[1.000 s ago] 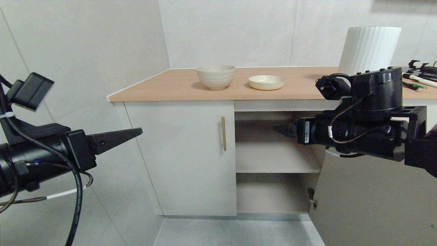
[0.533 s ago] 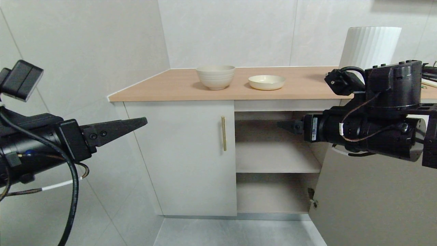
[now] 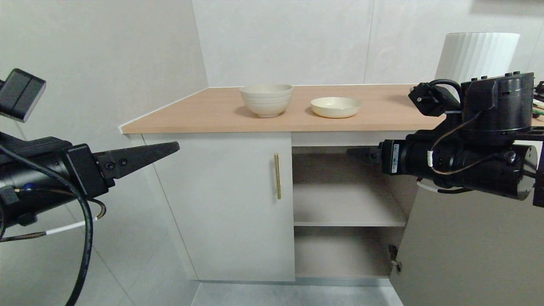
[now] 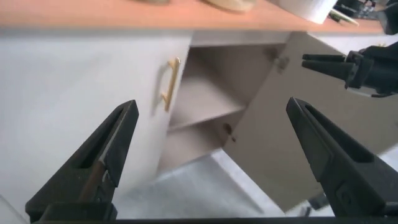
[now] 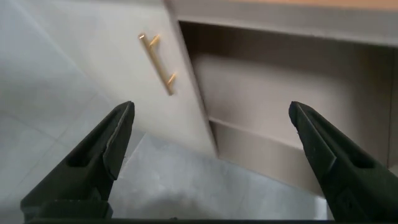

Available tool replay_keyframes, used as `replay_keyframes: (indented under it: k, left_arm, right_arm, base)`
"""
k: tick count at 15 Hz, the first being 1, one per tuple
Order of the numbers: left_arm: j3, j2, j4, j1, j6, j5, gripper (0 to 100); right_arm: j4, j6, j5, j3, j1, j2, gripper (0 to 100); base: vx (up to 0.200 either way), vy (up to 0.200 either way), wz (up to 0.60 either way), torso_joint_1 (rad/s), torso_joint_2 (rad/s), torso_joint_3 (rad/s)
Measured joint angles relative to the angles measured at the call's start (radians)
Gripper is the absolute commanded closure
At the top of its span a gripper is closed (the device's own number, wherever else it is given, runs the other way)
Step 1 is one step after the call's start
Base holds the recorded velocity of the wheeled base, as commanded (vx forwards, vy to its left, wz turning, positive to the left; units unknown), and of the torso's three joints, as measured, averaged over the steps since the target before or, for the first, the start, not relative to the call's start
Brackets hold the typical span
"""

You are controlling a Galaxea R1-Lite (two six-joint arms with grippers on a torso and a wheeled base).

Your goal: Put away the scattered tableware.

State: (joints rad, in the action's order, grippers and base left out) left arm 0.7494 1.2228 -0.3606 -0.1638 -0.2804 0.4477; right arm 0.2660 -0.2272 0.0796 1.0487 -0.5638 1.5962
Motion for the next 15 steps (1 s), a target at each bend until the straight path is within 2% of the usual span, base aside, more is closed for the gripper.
replay_keyframes:
  k: [4,15]
  left_arm:
    - [0.005,0.002,0.000,0.017,-0.001,0.000,0]
    - [0.006,-0.008,-0.001,0.020,-0.007,-0.003,0]
  right_arm:
    - [-0.020,-0.006,-0.003,0.002,-0.006,-0.007,0]
    - [-0.048,-0.045,-0.027,-0.030,-0.048,-0.092,0]
  base:
    - [0.200,0.000,0.00,0.002,0.00,0.002]
    - [0.000,0.000,0.00,0.000,0.00,0.000]
